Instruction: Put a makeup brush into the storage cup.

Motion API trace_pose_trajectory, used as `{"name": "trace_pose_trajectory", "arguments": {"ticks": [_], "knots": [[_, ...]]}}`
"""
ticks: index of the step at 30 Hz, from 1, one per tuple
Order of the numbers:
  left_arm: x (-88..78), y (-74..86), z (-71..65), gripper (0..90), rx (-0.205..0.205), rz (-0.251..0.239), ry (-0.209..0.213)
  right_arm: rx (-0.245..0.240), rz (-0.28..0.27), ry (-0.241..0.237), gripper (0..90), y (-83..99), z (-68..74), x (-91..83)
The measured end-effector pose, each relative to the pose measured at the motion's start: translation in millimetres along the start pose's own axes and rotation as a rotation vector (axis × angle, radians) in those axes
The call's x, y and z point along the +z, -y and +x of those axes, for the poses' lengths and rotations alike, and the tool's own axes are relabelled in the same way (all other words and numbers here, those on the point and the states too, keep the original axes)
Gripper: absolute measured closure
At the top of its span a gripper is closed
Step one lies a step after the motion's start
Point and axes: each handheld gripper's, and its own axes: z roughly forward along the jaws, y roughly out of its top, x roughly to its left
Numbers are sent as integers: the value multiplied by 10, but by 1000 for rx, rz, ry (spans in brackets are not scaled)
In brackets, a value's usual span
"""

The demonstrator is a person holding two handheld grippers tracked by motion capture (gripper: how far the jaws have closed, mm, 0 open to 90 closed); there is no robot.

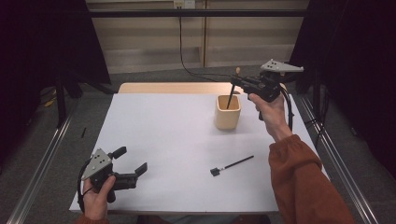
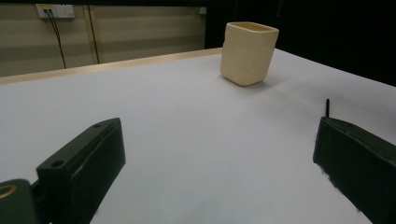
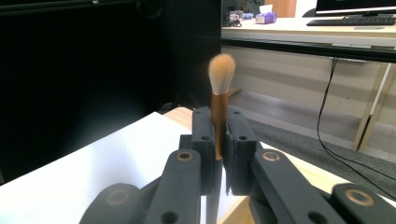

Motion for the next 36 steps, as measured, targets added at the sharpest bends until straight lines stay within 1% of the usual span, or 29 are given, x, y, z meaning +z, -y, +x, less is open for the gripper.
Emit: {"name": "trace_pose_trajectory", "arguments": {"ticks": [6,8,10,11,13,17,20,23,33,36], "knots": [[4,4,0,16,3,2,-1,-13,32,24,839,-40,-53,125],[5,4,1,16,0,5,-13,-14,38,27,839,-34,-71,161],[2,4,0,16,-3,4,-25,-2,43,39,839,-6,-102,192],[2,4,2,16,-3,5,-25,0,45,42,839,6,-111,202],[5,9,-1,15,-10,10,-28,1,48,47,839,14,-124,217],[8,7,-5,15,-7,7,-23,-2,54,52,839,31,-130,252],[7,6,-5,15,-3,8,-20,-3,69,59,839,67,-142,282],[8,13,-3,15,-15,6,-15,-21,89,69,839,88,-153,308],[8,14,3,16,-10,6,-19,-6,89,82,839,188,-212,329],[11,14,3,15,-2,10,-23,-4,94,85,839,220,-221,333]]}}
